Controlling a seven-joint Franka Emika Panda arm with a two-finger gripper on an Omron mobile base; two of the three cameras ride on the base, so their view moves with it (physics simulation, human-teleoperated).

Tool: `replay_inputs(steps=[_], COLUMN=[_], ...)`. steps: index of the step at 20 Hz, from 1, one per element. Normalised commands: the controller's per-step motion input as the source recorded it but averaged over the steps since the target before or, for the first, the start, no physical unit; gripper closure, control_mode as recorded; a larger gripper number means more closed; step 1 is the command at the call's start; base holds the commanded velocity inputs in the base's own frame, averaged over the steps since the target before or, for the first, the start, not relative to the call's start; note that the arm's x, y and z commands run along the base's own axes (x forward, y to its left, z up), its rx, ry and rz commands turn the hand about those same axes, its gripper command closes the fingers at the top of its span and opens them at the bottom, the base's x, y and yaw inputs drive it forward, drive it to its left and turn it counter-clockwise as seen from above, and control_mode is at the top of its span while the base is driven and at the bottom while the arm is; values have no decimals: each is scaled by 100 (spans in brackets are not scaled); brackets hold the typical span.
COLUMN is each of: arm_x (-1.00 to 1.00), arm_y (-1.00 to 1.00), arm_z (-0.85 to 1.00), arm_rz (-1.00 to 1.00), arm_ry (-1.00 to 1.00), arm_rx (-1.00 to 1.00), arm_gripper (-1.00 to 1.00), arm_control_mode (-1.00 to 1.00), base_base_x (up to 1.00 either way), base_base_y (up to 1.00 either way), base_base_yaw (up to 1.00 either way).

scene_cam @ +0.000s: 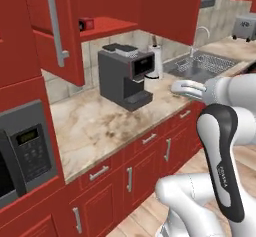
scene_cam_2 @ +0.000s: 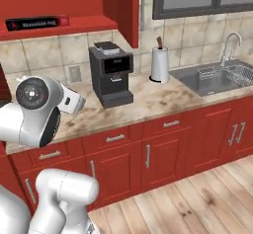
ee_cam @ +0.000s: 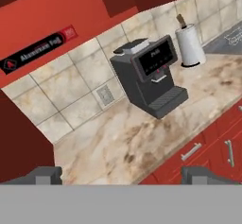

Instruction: Retrieve the tupperware and aluminum foil from the cabinet and place them on the dining counter near the plate with bell pepper and hot dog to prepare for storing leftovers.

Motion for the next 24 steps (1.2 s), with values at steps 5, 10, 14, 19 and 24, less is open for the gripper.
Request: replay_inputs(steps=[5, 10, 14, 19, 24], arm_x=[0, 0, 0, 0, 0], arm_y=[0, 0, 0, 0, 0], arm_z=[0, 0, 0, 0, 0], arm_rz=[0, 0, 0, 0, 0], arm_ry=[0, 0, 0, 0, 0], arm_rx=[0, 0, 0, 0, 0], arm_gripper=[-100, -100, -100, -100, -100], arm_control_mode=[100, 100, 100, 100, 100], base_base_x=[67, 64, 28, 3, 0], base_base_y=[0, -8, -44, -52, -52], base_base_yaw=[55, 55, 50, 46, 40])
